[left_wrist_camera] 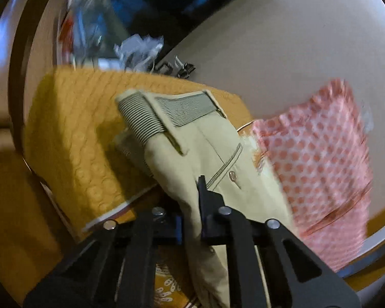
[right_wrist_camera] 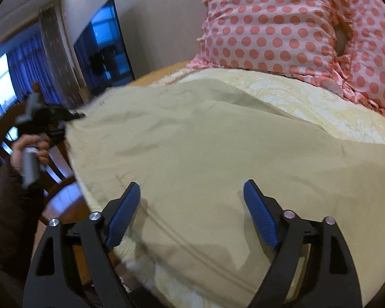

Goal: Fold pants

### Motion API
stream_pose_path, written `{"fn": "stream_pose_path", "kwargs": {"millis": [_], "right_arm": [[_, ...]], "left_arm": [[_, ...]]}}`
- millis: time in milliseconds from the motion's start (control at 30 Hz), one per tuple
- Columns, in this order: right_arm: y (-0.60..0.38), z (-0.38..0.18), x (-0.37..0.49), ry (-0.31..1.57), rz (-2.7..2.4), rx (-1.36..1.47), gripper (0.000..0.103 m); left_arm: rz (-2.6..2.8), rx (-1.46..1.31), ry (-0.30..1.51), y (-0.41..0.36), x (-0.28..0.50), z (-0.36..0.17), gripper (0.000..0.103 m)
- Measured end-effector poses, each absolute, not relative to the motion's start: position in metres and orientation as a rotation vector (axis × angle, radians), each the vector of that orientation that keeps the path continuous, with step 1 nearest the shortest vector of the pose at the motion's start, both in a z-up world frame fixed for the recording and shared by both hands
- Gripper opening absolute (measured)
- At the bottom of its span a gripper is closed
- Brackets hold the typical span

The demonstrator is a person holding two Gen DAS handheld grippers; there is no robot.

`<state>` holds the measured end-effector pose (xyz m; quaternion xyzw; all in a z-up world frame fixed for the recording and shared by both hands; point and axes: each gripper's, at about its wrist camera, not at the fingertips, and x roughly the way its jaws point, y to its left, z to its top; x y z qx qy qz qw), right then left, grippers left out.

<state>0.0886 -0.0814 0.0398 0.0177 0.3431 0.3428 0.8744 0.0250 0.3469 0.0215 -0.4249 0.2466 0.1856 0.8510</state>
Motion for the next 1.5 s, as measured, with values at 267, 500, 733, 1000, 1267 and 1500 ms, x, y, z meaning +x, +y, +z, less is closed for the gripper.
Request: {"fn": "stream_pose_path", "kwargs": {"millis": [267,500,733,1000,1267,1500], "right_arm": [[-0.203,0.055,0.075,0.582,0.55,0.339,0.09],[-0.295,0.054,0.063,0.52,0.394,0.554,0.091],[-0.331,0.043,0.073,0.557,0.413,0.717,0.093],[-0.311,0.027,0.12,0.705,0.459,0.706,0.091],[-0.291,0.008,0.153,0.883,0.414,0.545,0.059],[-0.285,0.01,0.161,0.9,0.446,0.477,0.046]], "left_arm": [[0.16,-0.277,0.438,0.176,0.074,0.141,0.006],[-0.394,0.092,0.54,-0.039,0.071,0.106,0.007],[-0.488,0.207,0.672,-0.097,0.062,0.042,0.008],[-0.494,0.228,0.671,-0.139,0.059,0.03,0.012],[-0.568,-0.081,0.61,-0.023,0.051,0.087,0.067],[-0.367,-0.34,0.843,0.104,0.166,0.059,0.063]]}}
